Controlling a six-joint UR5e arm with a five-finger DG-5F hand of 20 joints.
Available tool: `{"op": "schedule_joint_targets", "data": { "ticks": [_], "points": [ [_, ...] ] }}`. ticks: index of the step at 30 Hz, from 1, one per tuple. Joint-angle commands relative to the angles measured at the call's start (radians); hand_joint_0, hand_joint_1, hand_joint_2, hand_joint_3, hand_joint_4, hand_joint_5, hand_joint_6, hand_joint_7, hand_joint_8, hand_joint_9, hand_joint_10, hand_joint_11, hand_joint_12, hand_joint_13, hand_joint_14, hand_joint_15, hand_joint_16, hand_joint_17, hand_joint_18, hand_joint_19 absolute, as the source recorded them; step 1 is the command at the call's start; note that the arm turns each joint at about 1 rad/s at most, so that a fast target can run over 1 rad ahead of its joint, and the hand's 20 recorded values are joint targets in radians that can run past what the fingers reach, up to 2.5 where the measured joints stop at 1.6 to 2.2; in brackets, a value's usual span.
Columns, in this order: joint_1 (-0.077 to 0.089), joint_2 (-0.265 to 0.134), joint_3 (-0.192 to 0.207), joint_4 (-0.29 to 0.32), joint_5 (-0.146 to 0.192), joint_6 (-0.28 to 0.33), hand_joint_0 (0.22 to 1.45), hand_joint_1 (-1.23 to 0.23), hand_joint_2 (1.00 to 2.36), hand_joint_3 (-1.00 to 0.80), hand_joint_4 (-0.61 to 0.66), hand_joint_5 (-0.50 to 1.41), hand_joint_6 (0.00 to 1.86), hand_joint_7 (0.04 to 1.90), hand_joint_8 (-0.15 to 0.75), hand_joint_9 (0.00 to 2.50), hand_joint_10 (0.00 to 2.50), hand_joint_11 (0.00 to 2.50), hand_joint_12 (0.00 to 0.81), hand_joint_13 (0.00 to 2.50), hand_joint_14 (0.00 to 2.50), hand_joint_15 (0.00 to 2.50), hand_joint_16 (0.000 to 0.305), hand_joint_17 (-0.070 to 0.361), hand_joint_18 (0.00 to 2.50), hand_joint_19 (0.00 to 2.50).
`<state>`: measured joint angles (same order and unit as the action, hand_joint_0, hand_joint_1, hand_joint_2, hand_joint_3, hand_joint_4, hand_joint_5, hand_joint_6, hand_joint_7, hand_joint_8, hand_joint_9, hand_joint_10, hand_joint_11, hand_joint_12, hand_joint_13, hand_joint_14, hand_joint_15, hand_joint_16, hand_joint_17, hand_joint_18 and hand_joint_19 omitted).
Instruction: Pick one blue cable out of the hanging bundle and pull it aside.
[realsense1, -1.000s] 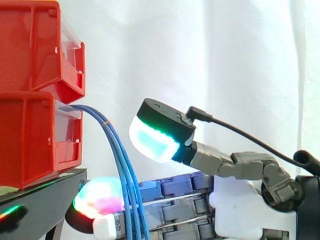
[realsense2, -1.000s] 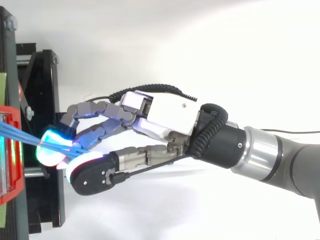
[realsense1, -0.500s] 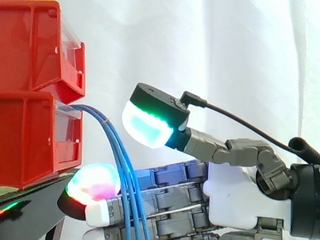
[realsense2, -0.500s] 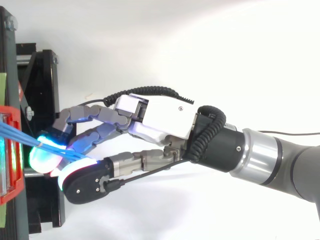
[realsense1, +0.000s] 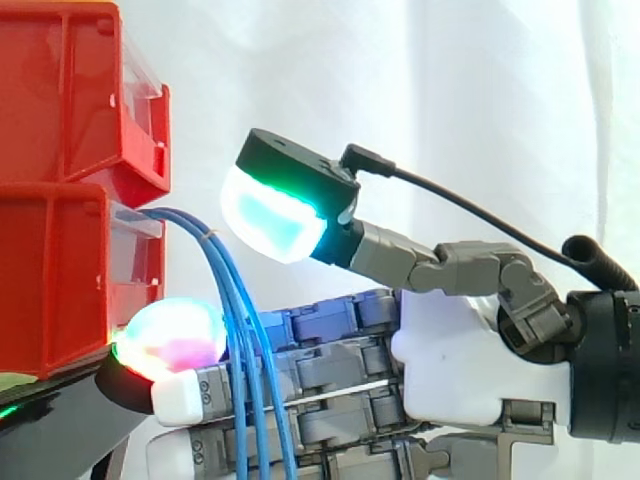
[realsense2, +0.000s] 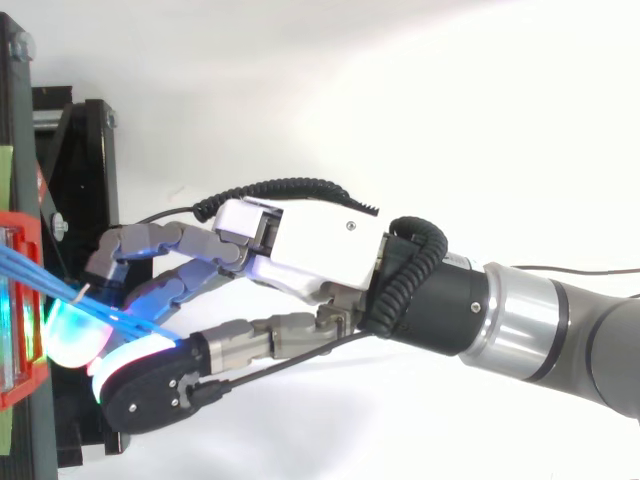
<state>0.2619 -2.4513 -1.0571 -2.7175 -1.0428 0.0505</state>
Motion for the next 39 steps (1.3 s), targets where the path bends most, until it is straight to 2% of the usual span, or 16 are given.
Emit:
{"op": "schedule_joint_targets", "data": {
  "ticks": [1,7,10,14,20,22,25,27,31,34,37,39],
  "points": [
    [-0.001,0.0,0.02,-0.028,-0.003,0.0,0.57,-0.59,1.0,-0.44,0.17,-0.1,0.58,1.14,0.238,0.81,0.01,0.33,0.25,0.73,0.01,0.34,0.044,0.098,0.51,0.34],
    [-0.001,0.0,0.034,-0.05,-0.003,0.0,0.58,-0.6,1.01,-0.42,0.16,-0.12,0.66,1.0,0.239,0.82,0.01,0.34,0.25,0.73,0.01,0.34,0.043,0.098,0.52,0.33],
    [-0.007,0.002,0.035,-0.05,-0.005,0.002,0.58,-0.6,1.01,-0.42,0.15,-0.12,0.69,0.97,0.238,0.82,0.01,0.35,0.248,0.73,0.02,0.35,0.043,0.097,0.52,0.34],
    [-0.01,0.017,0.034,-0.061,-0.014,0.002,0.58,-0.61,1.01,-0.41,0.16,-0.13,0.7,0.95,0.237,0.81,0.01,0.34,0.248,0.73,0.02,0.34,0.043,0.097,0.52,0.34],
    [-0.01,0.015,0.032,-0.105,-0.014,0.014,0.58,-0.61,1.01,-0.41,0.16,-0.13,0.7,0.93,0.238,0.81,0.01,0.35,0.248,0.73,0.01,0.35,0.043,0.097,0.52,0.34],
    [-0.01,0.015,0.019,-0.11,-0.011,0.012,0.58,-0.61,1.01,-0.41,0.17,-0.13,0.7,0.93,0.239,0.81,0.01,0.35,0.249,0.73,0.01,0.35,0.043,0.097,0.51,0.34],
    [-0.01,0.017,-0.041,-0.103,-0.013,0.014,0.58,-0.61,1.01,-0.41,0.16,-0.13,0.7,0.92,0.238,0.81,0.01,0.35,0.25,0.73,0.01,0.34,0.043,0.097,0.51,0.34],
    [-0.009,0.017,-0.053,-0.093,-0.013,0.02,0.58,-0.61,1.01,-0.41,0.16,-0.13,0.7,0.92,0.236,0.81,0.01,0.35,0.249,0.73,0.01,0.35,0.043,0.097,0.51,0.33],
    [-0.009,0.017,-0.052,-0.08,-0.011,0.038,0.58,-0.61,1.01,-0.41,0.16,-0.13,0.71,0.93,0.237,0.81,0.01,0.36,0.249,0.73,0.01,0.35,0.043,0.097,0.51,0.33],
    [-0.01,0.017,-0.034,-0.087,-0.013,0.057,0.58,-0.61,1.01,-0.39,0.13,-0.14,0.73,0.93,0.241,0.81,0.01,0.36,0.25,0.73,0.02,0.35,0.043,0.097,0.52,0.34],
    [-0.012,0.018,-0.015,-0.123,-0.019,0.054,0.58,-0.61,1.01,-0.39,0.13,-0.14,0.75,0.89,0.238,0.79,0.01,0.38,0.251,0.73,0.02,0.36,0.043,0.098,0.52,0.34],
    [-0.012,0.018,0.006,-0.176,-0.023,0.049,0.58,-0.62,1.01,-0.39,0.15,-0.16,0.79,0.82,0.238,0.78,0.01,0.37,0.251,0.73,0.02,0.36,0.044,0.098,0.52,0.34]
  ]
}}
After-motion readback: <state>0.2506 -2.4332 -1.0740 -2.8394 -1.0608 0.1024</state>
